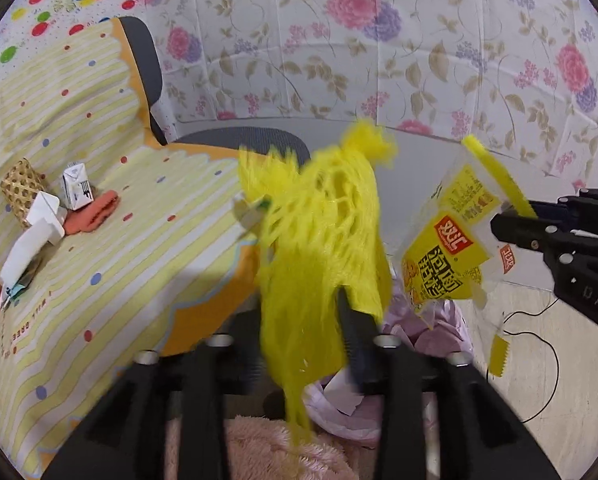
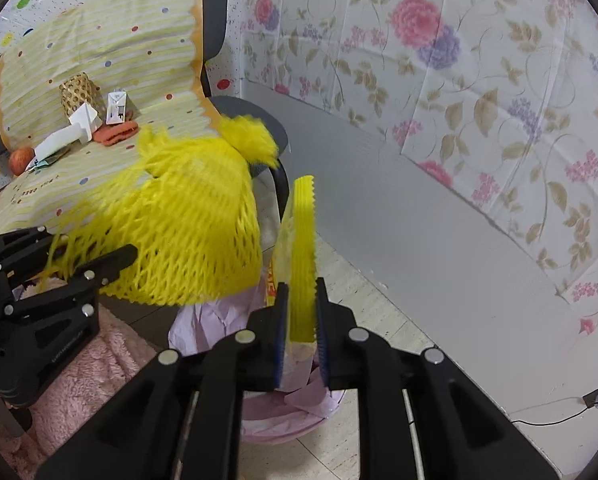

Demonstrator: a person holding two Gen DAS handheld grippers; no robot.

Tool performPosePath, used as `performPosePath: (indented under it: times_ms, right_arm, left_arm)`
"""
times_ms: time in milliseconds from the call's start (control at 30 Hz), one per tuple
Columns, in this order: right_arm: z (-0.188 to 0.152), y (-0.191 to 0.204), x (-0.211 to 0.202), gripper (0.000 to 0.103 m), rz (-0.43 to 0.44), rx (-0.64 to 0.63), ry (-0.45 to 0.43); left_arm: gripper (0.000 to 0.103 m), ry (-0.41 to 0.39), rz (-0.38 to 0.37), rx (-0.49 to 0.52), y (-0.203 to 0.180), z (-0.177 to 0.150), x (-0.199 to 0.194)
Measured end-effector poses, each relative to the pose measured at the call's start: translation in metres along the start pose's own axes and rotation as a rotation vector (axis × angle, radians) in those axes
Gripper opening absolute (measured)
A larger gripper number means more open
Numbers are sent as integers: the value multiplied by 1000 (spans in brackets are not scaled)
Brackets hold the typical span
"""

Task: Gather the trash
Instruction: 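Carry the net and wrapper to the wastebasket with both grippers and release them, then return both tools to the chair toward the white foam block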

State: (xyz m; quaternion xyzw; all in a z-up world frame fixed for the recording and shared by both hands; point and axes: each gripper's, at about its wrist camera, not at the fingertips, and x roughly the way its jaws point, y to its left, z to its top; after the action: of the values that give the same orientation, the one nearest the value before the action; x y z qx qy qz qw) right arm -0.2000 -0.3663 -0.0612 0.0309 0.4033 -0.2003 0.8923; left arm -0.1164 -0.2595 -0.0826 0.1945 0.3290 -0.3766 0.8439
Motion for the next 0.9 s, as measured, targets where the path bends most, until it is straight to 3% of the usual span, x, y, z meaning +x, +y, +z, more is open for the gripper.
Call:
performPosePath:
  times_ms: [33,133,433,633,900]
  right_arm:
    - [-1,-1,5,17,6,8,11]
    - [-1,-3,13,24,32,34,29]
    - [17,-11,-10,24,23,46,-38]
    - [38,1,-36,24,100,32,-115]
    - [67,52,-51,24,229,-72,-174]
  left_arm:
    - [55,2,-7,-5,1,0,1]
    - [55,11,-1,-15,9,-2,1]
    - [55,-23,93,-109,54,-8,-40]
    - [55,-56,151,-184,86,-10,-73]
    - [55,-123,241,-304,133,-16,-117]
